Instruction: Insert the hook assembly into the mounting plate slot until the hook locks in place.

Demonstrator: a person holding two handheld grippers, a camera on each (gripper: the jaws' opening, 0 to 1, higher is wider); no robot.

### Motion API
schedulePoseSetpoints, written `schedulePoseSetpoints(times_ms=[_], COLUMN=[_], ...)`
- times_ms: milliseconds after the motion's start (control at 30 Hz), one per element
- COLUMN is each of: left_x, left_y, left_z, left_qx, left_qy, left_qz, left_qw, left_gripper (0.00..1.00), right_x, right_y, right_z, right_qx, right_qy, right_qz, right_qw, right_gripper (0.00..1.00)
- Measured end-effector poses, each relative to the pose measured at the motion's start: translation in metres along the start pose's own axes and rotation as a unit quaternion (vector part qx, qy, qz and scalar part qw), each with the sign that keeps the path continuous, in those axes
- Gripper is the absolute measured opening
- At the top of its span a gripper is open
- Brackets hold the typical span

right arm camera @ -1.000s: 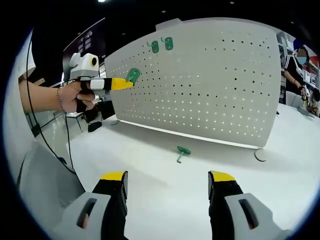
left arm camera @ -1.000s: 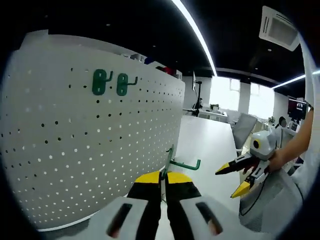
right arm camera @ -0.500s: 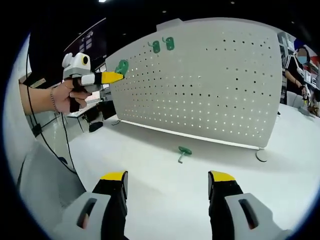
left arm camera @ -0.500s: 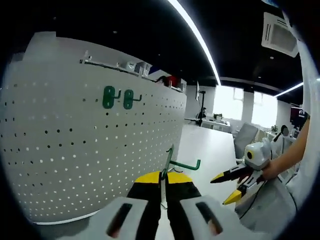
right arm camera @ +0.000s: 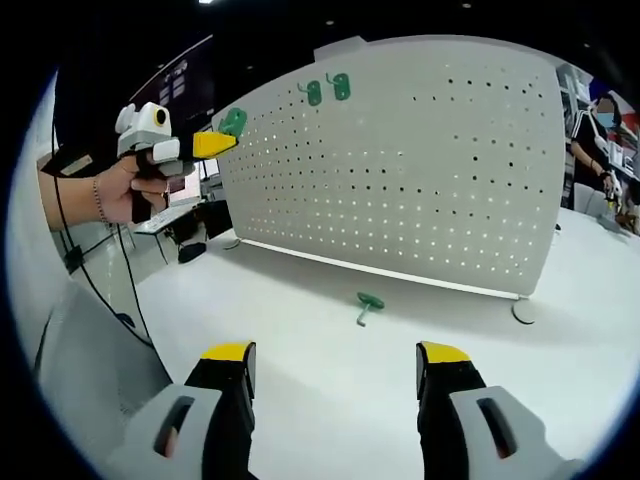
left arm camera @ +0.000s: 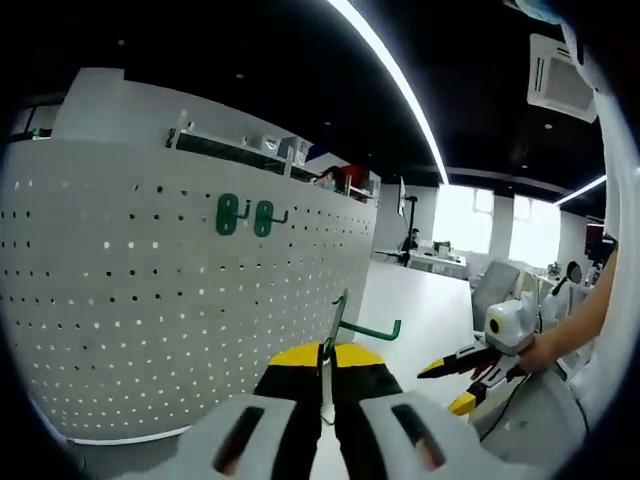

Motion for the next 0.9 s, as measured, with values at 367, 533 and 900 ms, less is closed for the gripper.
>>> schedulePoseSetpoints(times_ms=[367, 533, 900], left_x=[0.001, 0.001, 0.000], left_y=[0.006, 0.006, 0.010], left_z=[0.001, 0.002, 0.002], left_qx=[-0.004, -0.003, -0.008], left_qy=[-0.003, -0.004, -0.007], left_qz=[0.006, 0.006, 0.007], left_qw=[1.0000, 1.0000, 0.9999], left_gripper=[0.01, 0.01, 0.01], right_x=[-0.016, -0.020, -0.042], right_y=[-0.023, -0.029, -0.056], right_z=[0.004, 0.005, 0.016], right_qx=[0.014, 0.026, 0.049], right_qy=[-0.018, -0.029, -0.076], right_qz=[-0.102, -0.135, -0.256], right_qw=[0.9945, 0.9900, 0.9625], right_gripper=[0.64, 0.67, 0.66])
Point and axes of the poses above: the point that each gripper's makers call its tool centre point, and the gripper's own axes: x roughly forward along the fingers, z roughly to its left, y roughly out of its underside, the point moved 8 cm from there along -x, roughly backward along the fingers, and after that the axes turned 14 degrees about z, right-handed, at the moved point
